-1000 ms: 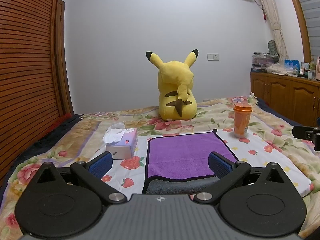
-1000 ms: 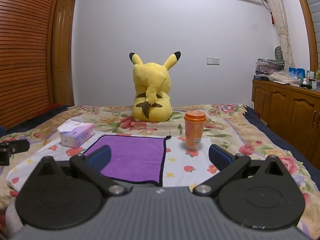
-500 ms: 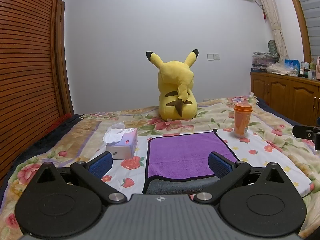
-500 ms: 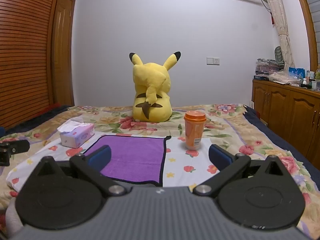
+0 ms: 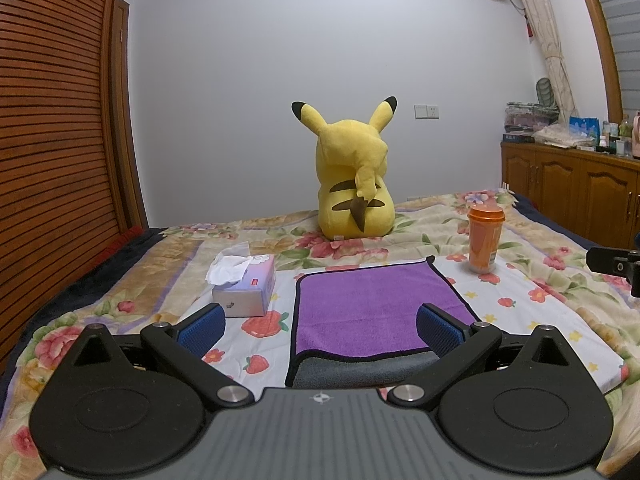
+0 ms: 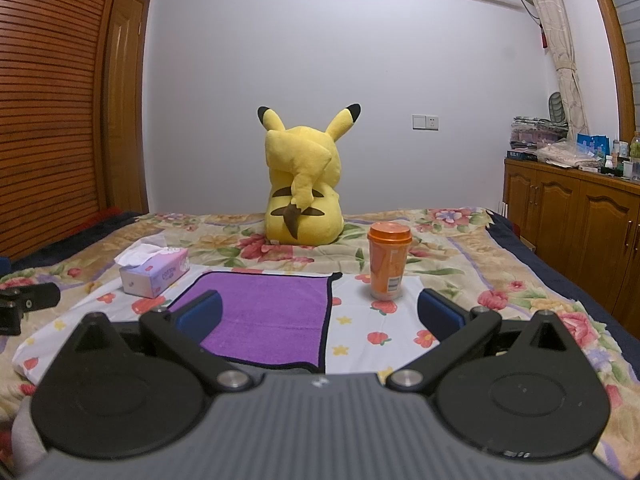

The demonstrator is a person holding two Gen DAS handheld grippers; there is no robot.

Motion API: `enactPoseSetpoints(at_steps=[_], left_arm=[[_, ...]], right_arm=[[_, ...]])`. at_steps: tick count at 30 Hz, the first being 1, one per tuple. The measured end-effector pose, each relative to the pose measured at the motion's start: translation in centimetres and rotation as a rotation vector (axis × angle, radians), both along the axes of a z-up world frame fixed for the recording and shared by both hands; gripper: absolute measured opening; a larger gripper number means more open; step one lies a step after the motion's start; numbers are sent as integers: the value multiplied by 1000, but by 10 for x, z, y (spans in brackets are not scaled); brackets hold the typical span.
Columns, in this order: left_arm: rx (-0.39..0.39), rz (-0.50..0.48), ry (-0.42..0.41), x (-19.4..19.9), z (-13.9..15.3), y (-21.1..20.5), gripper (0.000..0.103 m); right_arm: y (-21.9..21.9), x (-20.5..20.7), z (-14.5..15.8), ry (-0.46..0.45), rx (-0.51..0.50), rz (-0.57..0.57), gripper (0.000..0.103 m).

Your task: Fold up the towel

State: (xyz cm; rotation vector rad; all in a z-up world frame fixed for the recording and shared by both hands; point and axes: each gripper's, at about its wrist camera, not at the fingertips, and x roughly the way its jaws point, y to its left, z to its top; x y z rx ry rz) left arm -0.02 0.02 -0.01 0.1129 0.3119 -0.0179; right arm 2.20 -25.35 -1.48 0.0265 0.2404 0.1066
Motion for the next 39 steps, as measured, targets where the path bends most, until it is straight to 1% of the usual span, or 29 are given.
enactPoseSetpoints(at_steps=[7,13,19,28,37,39], left_arm=[[3,0,16,1,-3,1,103],[6,-2,87,11,-8,0,103],[22,-18,139,25,-18,-3,103],[63,-41,195,52,-28,-5,103],[55,-55,235,77,-33,3,103],[51,-60,257,83,-34,4,103]], right_arm=[[0,0,0,3,0,2,103],[5,11,-7,51,-22,17,103],[13,28,-13,102,-49,30,103],[14,45,-19,146,-67,59,103],[13,66,-25,193,-81,88,103],[13,71,-27,205,-83,96,103]])
